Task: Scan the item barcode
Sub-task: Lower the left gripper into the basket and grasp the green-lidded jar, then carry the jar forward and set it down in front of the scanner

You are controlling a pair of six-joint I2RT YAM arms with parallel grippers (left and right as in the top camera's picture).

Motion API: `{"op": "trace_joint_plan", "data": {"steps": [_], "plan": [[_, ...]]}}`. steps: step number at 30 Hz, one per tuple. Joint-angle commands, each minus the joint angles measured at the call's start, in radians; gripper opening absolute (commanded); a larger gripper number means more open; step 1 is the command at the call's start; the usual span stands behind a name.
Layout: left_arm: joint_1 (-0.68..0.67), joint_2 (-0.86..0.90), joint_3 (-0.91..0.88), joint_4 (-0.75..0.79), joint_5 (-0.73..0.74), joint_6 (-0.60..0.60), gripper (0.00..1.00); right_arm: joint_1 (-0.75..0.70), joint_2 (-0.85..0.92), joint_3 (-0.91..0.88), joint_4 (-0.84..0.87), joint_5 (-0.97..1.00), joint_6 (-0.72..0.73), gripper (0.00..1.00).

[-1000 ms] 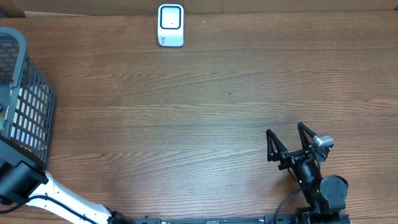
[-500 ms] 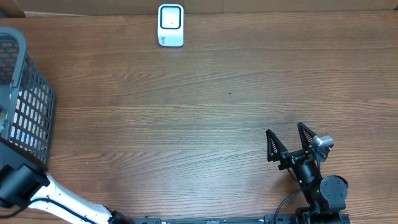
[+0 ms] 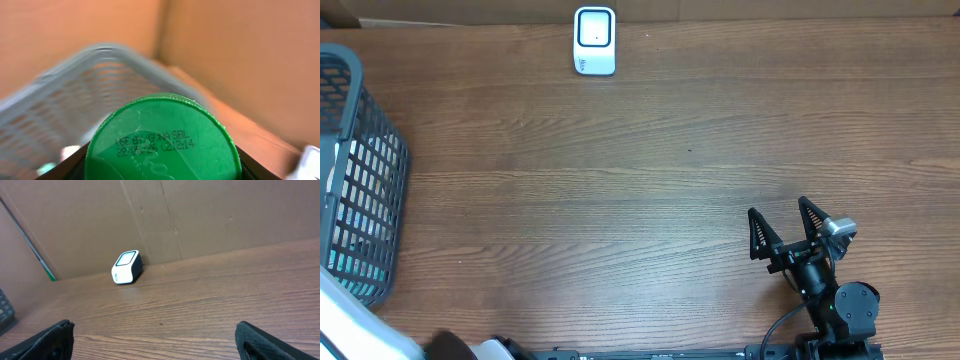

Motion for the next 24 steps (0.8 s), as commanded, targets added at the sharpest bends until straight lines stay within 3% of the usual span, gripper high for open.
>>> {"op": "trace_joint_plan", "data": {"steps": [1,10,18,24], "plan": [[-0.125,-0.037,0.004,-0.069,0.119,-0.014,0.47,-0.007,-0.011,-0.011,0.007,0.005,0.0,1.0],[-0.562,0.024,-0.074,-0.253,0.117,0.043,0.47,-0.007,-0.011,-0.011,0.007,0.005,0.0,1.0],[-0.849,0.209,-0.21,-0.201,0.106,0.164,0.49,-0.007,-0.011,-0.011,0.007,0.005,0.0,1.0],[-0.951,0.367,-0.268,-0.119,0.055,0.253,0.47,-0.007,-0.011,-0.011,0.007,0.005,0.0,1.0]]}}
